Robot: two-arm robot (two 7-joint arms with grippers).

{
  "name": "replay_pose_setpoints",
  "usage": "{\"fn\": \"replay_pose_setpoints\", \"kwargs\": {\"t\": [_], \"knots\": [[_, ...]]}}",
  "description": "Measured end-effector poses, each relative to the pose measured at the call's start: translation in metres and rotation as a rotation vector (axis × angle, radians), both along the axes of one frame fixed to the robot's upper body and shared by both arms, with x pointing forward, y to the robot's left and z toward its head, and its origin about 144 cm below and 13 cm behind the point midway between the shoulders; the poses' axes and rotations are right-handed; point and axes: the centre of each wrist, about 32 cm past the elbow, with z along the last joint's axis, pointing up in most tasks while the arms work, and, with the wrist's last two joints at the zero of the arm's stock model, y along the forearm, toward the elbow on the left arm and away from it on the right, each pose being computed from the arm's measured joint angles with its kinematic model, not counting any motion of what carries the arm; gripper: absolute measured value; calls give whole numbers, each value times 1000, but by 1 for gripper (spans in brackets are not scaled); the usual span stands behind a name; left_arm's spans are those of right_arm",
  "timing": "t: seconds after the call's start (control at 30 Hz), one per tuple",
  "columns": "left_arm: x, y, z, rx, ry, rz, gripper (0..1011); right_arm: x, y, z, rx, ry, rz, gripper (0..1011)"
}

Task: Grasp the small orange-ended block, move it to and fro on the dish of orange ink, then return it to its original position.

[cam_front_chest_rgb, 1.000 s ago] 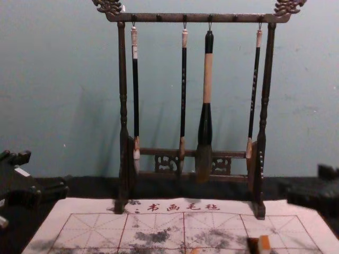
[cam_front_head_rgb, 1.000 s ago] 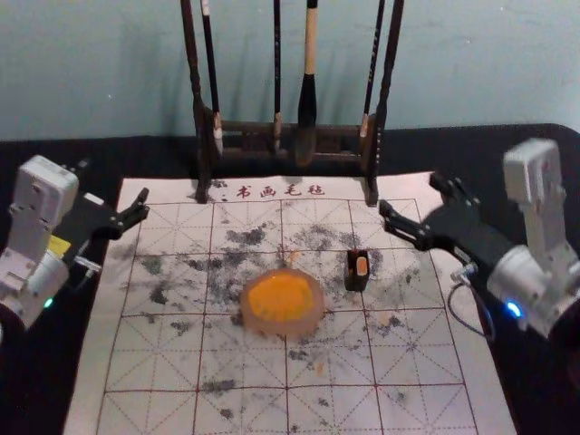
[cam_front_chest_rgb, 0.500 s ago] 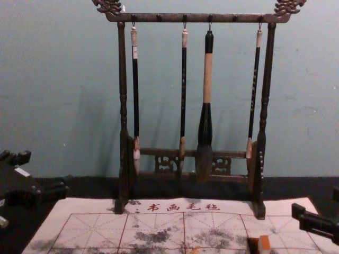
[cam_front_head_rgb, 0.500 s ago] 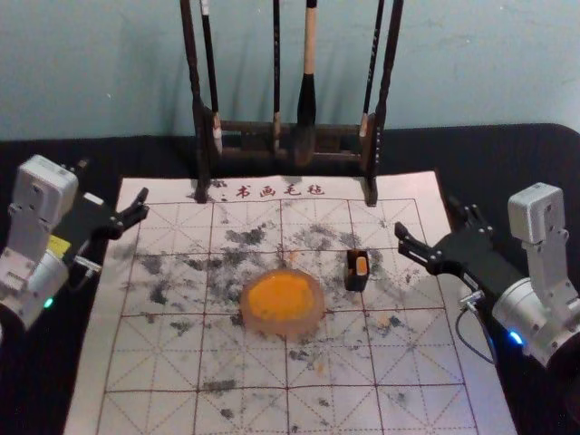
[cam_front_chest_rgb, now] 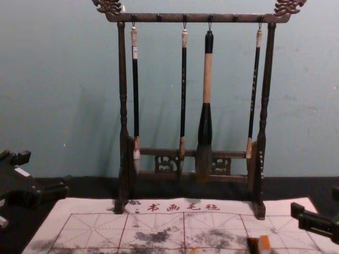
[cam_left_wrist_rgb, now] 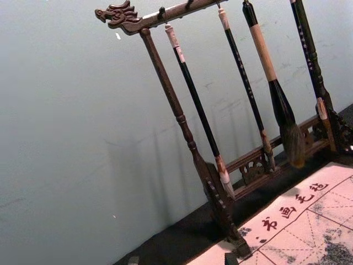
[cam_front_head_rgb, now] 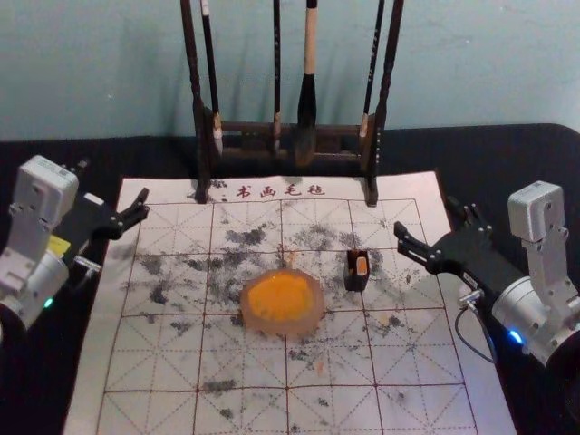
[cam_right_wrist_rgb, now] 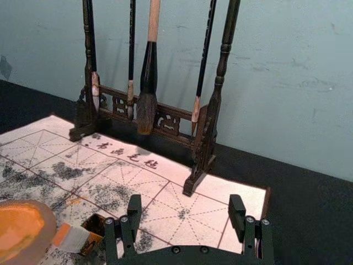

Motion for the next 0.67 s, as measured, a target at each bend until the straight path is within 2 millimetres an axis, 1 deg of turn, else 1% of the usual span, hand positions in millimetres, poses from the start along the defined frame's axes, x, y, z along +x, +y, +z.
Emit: {"fn": "replay_pose_setpoints", "kwargs": {"t": [0.67], "knots": [[0, 0, 0, 0, 0, 0, 1001, 0, 0, 1, 1, 1, 2, 1003]]}}
